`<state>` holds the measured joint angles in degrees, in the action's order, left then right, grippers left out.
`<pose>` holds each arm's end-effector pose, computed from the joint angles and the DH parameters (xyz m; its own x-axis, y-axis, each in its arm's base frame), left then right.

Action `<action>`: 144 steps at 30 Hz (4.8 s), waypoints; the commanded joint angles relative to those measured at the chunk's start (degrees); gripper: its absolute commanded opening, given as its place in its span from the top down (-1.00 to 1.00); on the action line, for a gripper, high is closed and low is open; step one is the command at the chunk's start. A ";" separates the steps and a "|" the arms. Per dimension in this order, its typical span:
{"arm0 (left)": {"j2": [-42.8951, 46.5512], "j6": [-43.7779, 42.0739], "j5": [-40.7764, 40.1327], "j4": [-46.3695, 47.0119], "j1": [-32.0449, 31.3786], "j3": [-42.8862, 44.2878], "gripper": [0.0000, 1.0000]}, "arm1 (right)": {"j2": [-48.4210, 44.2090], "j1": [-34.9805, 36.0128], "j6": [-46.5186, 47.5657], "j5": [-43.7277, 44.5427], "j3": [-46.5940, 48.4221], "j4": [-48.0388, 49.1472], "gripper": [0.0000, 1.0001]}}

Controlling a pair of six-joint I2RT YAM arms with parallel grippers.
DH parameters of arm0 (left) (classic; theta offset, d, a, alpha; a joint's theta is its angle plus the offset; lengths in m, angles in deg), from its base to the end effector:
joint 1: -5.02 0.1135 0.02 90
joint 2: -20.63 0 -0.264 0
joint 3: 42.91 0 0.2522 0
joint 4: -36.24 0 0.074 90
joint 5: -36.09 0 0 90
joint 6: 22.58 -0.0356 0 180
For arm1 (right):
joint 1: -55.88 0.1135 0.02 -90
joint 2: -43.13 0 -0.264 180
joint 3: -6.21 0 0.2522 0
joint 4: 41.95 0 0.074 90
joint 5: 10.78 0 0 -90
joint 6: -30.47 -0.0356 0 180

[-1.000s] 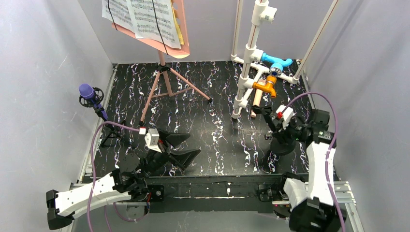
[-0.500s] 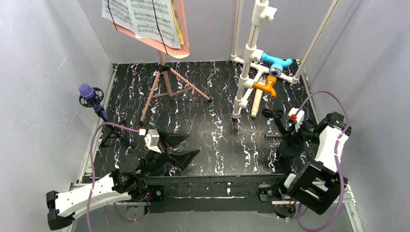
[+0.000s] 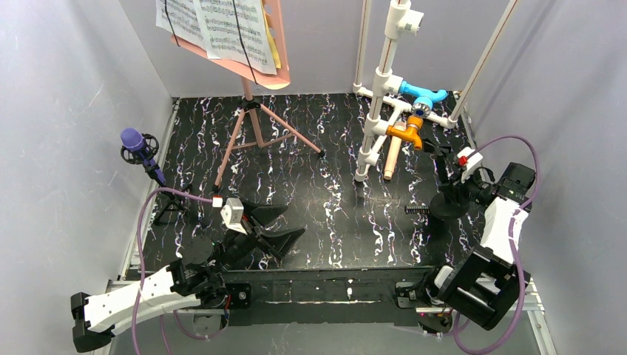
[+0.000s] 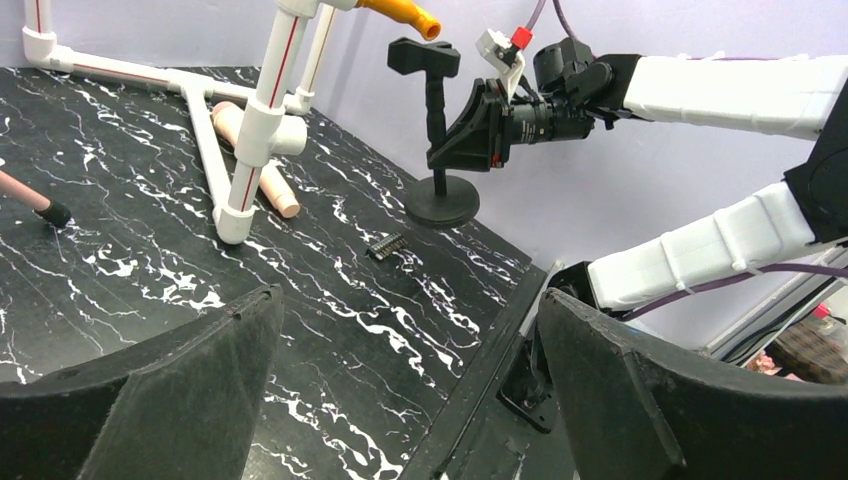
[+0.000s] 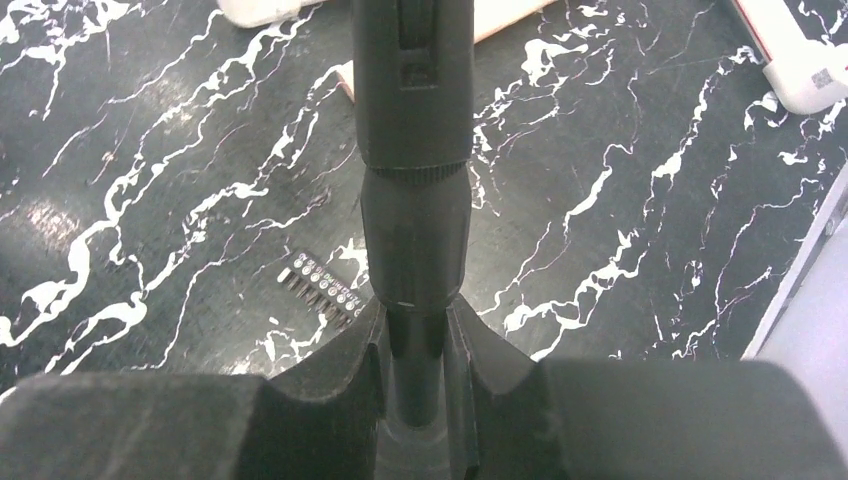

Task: Pack up the instrument practice props
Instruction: Place the microphone stand at the center of the board, then pick up the microphone stand with the microphone from the center of the board.

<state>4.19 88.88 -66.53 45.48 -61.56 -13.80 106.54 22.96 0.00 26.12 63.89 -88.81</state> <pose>0.0523 -0.1013 0.2841 -0.1601 -0.5286 -0.8336 0.8126 0.4088 -0.4153 0.1924 -0.0906 0.2486 -0.2679 -0.4431 -0.8555 -0.6160 0.7615 -0.2015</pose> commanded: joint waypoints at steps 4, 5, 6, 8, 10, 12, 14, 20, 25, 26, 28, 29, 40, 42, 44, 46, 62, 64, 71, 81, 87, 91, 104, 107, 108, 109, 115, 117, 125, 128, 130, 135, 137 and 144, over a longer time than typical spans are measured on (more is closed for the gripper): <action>0.43 -1.24 -1.17 -1.19 -0.02 0.20 -0.96 | 2.71 -0.19 -13.24 -4.10 -0.36 17.99 0.97; 0.44 -1.24 -1.25 -1.39 -0.03 0.27 -0.96 | 2.76 -0.15 -15.17 -4.15 -0.94 20.40 0.97; 0.43 -1.24 -1.31 -1.45 -0.03 0.29 -0.96 | 2.84 0.05 -17.00 -4.01 -1.49 22.75 0.97; 0.37 -1.17 -1.40 -1.71 -0.03 0.37 -0.96 | 3.12 0.55 -20.60 -3.00 -2.61 27.72 0.97; 0.43 -1.26 -1.51 -1.97 -0.03 0.51 -0.96 | 3.63 1.24 -23.71 -2.30 -3.53 32.05 0.97; 0.48 -1.32 -1.66 -2.25 -0.01 0.62 -0.96 | 4.43 2.02 -26.31 -1.04 -4.27 36.62 0.97; 0.46 -1.37 -1.85 -2.60 0.01 0.71 -0.96 | 5.16 2.84 -28.67 0.02 -5.15 40.63 0.97; 0.32 -1.67 -2.44 -3.12 -0.03 0.99 -0.98 | 7.74 4.33 -33.45 1.87 -5.03 48.20 0.97; -0.05 -2.01 -2.97 -3.40 0.01 1.20 -0.99 | 9.18 4.54 -35.28 2.37 -4.37 50.64 0.97; -0.14 -2.03 -3.06 -3.49 -0.01 1.24 -0.99 | 9.56 4.54 -35.73 2.30 -4.24 51.22 0.97; -0.29 -2.09 -3.19 -3.50 -0.03 1.34 -0.99 | 10.35 4.69 -36.88 2.17 -4.19 52.76 0.97; -0.48 -2.10 -3.20 -3.56 -0.01 1.41 -0.99 | 10.78 4.90 -37.50 2.15 -4.23 53.58 0.97; -1.44 -2.19 -3.96 -4.03 -0.02 1.95 -0.99 | 17.03 9.05 -41.14 4.59 -1.75 60.33 0.97; -1.97 -2.37 -4.20 -4.11 0.01 2.09 -0.99 | 18.81 9.55 -41.48 4.76 -0.84 60.60 0.97; -2.56 -2.50 -4.46 -4.11 -0.08 2.37 -0.99 | 20.24 9.92 -41.56 5.07 0.01 60.88 0.97; -3.11 -2.76 -4.66 -4.22 -0.02 2.72 -0.99 | 21.54 10.35 -41.57 5.43 0.63 61.52 0.97; -6.47 -3.31 -5.31 -4.56 0.03 5.22 -0.99 | 33.42 14.39 -48.43 10.90 6.36 75.18 0.97; -6.64 -3.38 -5.31 -5.08 0.05 5.83 -0.99 | 35.32 14.93 -50.26 11.09 6.13 79.23 0.97; -6.50 -2.60 -5.48 -6.30 -0.01 6.29 -0.99 | 37.69 15.53 -48.80 10.70 3.30 83.29 0.79; -5.22 -1.18 -4.38 -6.39 -0.02 5.70 -0.99 | 32.23 14.81 -40.67 9.68 -0.03 70.25 0.25; -2.61 -0.14 -3.90 -7.19 -0.03 4.89 -0.99 | 28.13 13.80 -36.02 11.28 1.69 56.48 -0.15; -1.34 0.71 -3.68 -8.47 0.05 4.79 -0.99 | 24.65 13.15 -32.15 12.40 1.87 47.91 -0.46; -5.15 1.05 -4.68 -30.16 0.02 16.68 -0.99 | 9.11 7.21 -20.71 14.80 0.54 20.67 -0.92; -6.80 0.94 -4.57 -35.61 0.05 20.00 -0.99 | 6.38 6.24 -18.27 15.23 1.19 14.46 -0.96; -7.10 0.91 -4.64 -37.13 -0.02 20.88 -0.99 | 5.42 6.24 -17.47 15.44 1.29 12.67 -0.96; -7.35 0.92 -4.77 -38.95 -0.03 21.93 -0.99 | 4.63 6.15 -16.87 15.71 1.26 10.88 -0.96; -7.37 1.48 -6.12 -46.02 0.01 25.64 -0.99 | 0.24 6.12 -12.05 17.33 1.66 0.46 -0.97; -7.40 2.06 -6.85 -48.80 0.02 26.73 -0.99 | -1.13 6.12 -11.36 17.70 2.25 -2.19 -0.97; -8.88 5.24 -9.14 -57.18 -0.03 31.29 -0.99 | -3.01 6.12 -5.01 11.13 8.07 -19.18 -0.97; -8.80 5.61 -9.47 -58.26 0.05 31.83 -0.99 | -1.02 6.28 -2.74 8.78 10.19 -25.31 -0.97; -8.42 5.83 -9.73 -58.42 0.06 31.84 -0.99 | 0.65 6.45 -0.13 6.90 11.36 -30.04 -0.97; -7.13 6.74 -11.06 -59.09 0.02 31.66 -0.99 | 1.91 7.46 7.22 4.06 12.88 -38.48 -0.97; -6.73 7.08 -11.48 -59.49 0.00 31.74 -0.99 | 1.18 8.44 8.53 3.32 12.89 -39.43 -0.97; -7.00 6.79 -13.47 -63.34 0.05 33.59 -0.99 | -1.08 20.65 7.93 3.59 11.59 -37.86 -0.97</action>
<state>-2.79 95.67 -77.20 -14.43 -61.56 16.89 107.88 37.93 7.36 31.85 74.32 -125.97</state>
